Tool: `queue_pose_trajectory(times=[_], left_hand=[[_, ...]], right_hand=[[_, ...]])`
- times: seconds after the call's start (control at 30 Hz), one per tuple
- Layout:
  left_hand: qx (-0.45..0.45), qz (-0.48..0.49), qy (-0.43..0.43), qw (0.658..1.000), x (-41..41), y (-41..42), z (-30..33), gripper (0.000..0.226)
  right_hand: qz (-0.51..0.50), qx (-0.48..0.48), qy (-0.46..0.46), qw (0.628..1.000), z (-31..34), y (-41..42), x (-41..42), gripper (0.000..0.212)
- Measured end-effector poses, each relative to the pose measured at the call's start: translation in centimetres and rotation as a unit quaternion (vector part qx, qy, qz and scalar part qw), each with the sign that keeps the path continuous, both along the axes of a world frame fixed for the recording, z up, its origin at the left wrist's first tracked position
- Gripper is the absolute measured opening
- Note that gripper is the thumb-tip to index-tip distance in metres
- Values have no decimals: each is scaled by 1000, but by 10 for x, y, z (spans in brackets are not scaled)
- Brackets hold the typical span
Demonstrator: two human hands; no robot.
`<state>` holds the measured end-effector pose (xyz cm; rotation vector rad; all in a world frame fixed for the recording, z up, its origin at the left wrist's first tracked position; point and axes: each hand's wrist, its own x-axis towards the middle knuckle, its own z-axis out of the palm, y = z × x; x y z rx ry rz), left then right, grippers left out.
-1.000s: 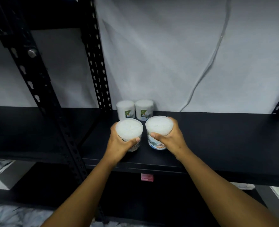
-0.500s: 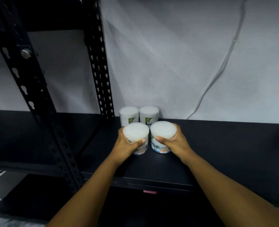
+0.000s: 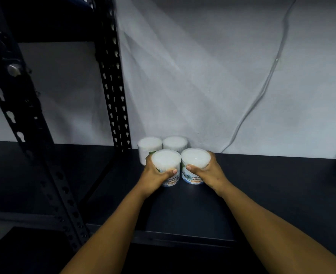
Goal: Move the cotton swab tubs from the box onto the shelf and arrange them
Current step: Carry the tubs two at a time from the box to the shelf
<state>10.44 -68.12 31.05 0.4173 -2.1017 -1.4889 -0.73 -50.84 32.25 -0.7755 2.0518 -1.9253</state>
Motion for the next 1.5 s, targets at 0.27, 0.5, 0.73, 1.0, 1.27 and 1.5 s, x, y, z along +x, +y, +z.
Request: queue_pose_trajectory(times=[0.27,0.5,0.73,1.0,1.27,1.5], left_hand=[[4,9,14,1000,-10,0,4,76],[14,6,15,1000,-16,-1,7,75],[12,6,15,1000,-22,-5,4,77],[15,4,19,1000,-27,-7,6,77],[13,7,24,1000,-34,-11,3,77],[6,11,15,1000,-35,-13,2,78]], right_hand=[[-1,13,12,1000,-1,-6,-15,77],[-5,21,22,1000,-4,-11,-26,77],[-3,26,23,999,-6,-13,-31,79],[-3,25,24,999,-5,-17,-37,81],[-8,38,29,999,-6,-19,-42,80],[-13,56,26,998,-6,-21,-44,82]])
